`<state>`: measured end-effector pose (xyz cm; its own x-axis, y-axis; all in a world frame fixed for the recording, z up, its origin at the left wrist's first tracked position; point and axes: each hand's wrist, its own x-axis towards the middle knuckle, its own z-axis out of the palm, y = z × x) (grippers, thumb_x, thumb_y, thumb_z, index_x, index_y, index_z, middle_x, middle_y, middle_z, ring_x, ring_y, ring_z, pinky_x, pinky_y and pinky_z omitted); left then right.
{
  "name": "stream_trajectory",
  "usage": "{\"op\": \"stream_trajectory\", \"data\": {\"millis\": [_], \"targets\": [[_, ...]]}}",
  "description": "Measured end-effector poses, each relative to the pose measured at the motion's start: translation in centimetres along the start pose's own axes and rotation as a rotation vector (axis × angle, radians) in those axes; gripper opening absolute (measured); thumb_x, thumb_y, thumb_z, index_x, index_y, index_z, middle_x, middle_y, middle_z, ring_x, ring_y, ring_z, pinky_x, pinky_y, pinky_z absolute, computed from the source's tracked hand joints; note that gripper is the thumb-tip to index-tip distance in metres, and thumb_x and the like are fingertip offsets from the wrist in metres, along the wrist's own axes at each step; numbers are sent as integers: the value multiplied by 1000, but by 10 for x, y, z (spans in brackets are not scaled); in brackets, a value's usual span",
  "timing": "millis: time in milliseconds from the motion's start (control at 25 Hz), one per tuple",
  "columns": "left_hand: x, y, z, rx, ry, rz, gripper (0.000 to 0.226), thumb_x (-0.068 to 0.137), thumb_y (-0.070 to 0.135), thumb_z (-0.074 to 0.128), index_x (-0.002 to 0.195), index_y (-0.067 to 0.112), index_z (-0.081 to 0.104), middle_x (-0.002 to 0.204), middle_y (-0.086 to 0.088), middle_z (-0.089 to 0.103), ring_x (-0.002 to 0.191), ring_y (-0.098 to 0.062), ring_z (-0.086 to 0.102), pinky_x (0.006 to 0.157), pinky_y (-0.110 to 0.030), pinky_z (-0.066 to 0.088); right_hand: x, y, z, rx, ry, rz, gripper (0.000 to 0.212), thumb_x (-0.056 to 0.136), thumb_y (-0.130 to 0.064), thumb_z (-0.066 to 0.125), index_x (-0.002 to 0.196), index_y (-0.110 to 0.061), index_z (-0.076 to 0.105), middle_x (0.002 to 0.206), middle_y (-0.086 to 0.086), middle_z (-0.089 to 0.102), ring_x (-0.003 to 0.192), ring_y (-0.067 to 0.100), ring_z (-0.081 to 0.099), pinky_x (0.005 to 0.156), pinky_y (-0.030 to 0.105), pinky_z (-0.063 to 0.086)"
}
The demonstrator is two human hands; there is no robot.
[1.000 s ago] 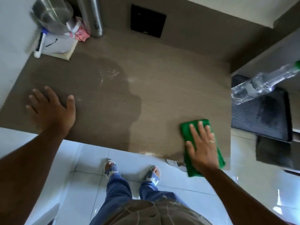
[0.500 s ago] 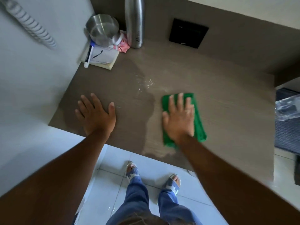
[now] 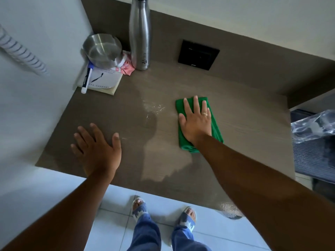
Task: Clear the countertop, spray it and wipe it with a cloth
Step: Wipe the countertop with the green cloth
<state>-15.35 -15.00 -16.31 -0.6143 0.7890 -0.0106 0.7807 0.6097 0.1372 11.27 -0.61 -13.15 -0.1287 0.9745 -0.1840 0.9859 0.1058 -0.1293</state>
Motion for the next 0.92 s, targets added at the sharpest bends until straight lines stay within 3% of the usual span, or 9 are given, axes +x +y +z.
{"op": "stream_trajectory", "data": {"millis": [120, 200, 280, 520, 560, 640, 720, 840, 920], "targets": [[-2, -1, -1, 6, 4, 8, 82, 93, 64, 24, 151, 7, 21, 154, -33, 24, 141, -49, 24, 112, -63, 20, 35, -58, 0, 66, -20, 135, 64, 98, -51, 20, 155, -27, 5, 163, 11, -3, 148, 41, -3, 119, 51, 1], [-2, -1, -1, 9, 1, -1, 83, 92, 64, 23, 151, 6, 22, 154, -33, 24, 142, -49, 23, 112, -63, 19, 39, -67, -4, 88, -63, 78, 64, 98, -53, 18, 155, -26, 3, 163, 11, -6, 148, 39, -5, 119, 50, -2], [-1, 1, -5, 8, -21, 12, 83, 92, 64, 23, 151, 6, 22, 155, -33, 22, 142, -49, 21, 113, -63, 18, 29, -42, -12, 106, -68, 17, 64, 97, -53, 16, 155, -28, 5, 163, 10, -4, 149, 35, -5, 119, 49, -3], [1, 22, -25, -23, -64, -94, 81, 95, 57, 43, 151, 2, 22, 154, -32, 25, 142, -52, 22, 111, -68, 16, -21, 71, -24, 14, -59, 195, 63, 97, -41, 22, 155, -26, 5, 163, 14, -1, 148, 37, -2, 119, 53, 0], [4, 43, -32, -40, -17, -33, 80, 94, 56, 44, 150, 2, 24, 152, -31, 30, 140, -52, 26, 110, -67, 19, -20, 74, -22, -2, -60, 152, 63, 98, -41, 22, 156, -24, 3, 163, 16, -1, 149, 37, -2, 119, 53, 1], [6, 104, -41, -85, 48, 365, 75, 91, 53, 44, 147, 5, 32, 149, -26, 37, 138, -47, 32, 110, -60, 25, -18, 74, -17, 7, -37, 99, 64, 98, -42, 21, 156, -21, 2, 162, 19, -2, 149, 36, -2, 119, 53, 2], [1, 178, -33, -80, -67, 738, 75, 92, 53, 40, 152, 10, 27, 159, -21, 26, 147, -40, 22, 117, -53, 16, -16, 79, -10, 17, -13, 83, 64, 98, -42, 20, 155, -21, 2, 162, 19, -2, 149, 36, -2, 120, 52, 1], [6, 240, 0, 102, -219, 799, 74, 99, 54, 27, 157, 12, 4, 165, -16, -1, 152, -31, 0, 121, -44, 0, -11, 87, 1, 20, 16, 82, 65, 96, -43, 18, 155, -22, 2, 162, 17, -2, 149, 35, -4, 120, 51, -1], [18, 249, 14, 81, -177, 725, 73, 100, 51, 29, 157, 11, 8, 165, -16, 3, 152, -31, 3, 123, -44, 3, -8, 87, 7, 6, 49, 96, 65, 94, -43, 16, 155, -23, 2, 162, 17, -1, 149, 35, -3, 119, 50, -3]]}}
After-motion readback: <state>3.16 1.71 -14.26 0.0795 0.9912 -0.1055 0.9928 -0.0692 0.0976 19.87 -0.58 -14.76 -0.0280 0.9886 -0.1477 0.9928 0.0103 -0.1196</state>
